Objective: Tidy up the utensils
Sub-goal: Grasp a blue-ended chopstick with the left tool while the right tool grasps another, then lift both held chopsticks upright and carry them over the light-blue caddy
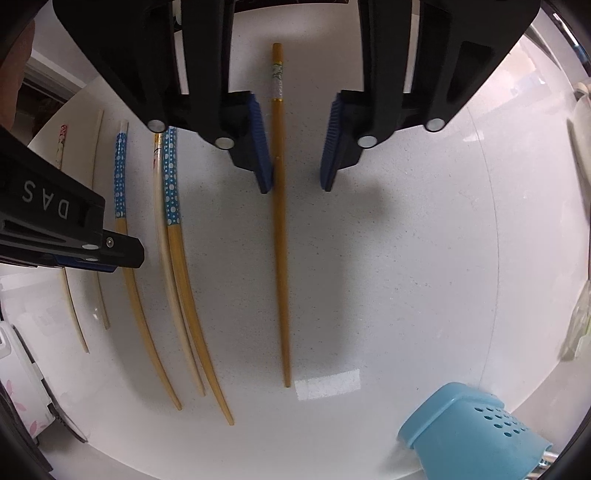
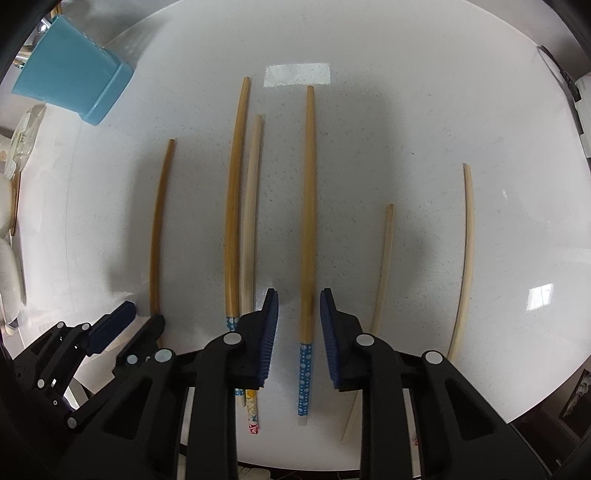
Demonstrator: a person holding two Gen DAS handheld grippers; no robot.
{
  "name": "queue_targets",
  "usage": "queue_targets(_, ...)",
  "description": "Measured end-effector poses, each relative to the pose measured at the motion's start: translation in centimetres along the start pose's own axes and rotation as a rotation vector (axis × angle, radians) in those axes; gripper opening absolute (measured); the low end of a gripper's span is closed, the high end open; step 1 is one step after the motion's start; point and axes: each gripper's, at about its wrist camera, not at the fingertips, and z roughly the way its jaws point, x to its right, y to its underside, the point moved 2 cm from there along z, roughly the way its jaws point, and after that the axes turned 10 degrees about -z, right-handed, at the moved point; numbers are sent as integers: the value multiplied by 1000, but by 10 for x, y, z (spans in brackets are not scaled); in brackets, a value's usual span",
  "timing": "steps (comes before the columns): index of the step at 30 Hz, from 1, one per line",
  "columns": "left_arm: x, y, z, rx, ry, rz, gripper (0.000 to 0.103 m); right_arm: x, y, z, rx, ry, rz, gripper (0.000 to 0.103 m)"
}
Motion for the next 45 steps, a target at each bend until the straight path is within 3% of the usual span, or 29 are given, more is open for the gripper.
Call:
queue_targets(5, 10, -5, 2, -21, -5, -10, 12, -1, -6, 4, -17, 9, 9, 21)
queue_targets(7, 12, -7, 2, -24, -2, -16, 8, -3, -7, 4, -19, 16, 10, 16)
queue_targets(10, 7, -9, 5, -27, 2, -18, 7, -4, -9, 5, -27, 25, 20, 7)
queue_targets(21, 2, -7, -4, 1, 33, -24, 6, 1, -10, 9, -11, 24, 44, 6)
queue_targets(36, -17, 5, -41, 148, 96, -24, 6, -1, 7, -38, 191, 131, 22, 6)
queue_targets(45, -40, -2, -68, 237, 131, -29, 6, -10, 25, -89, 315, 167, 3, 6)
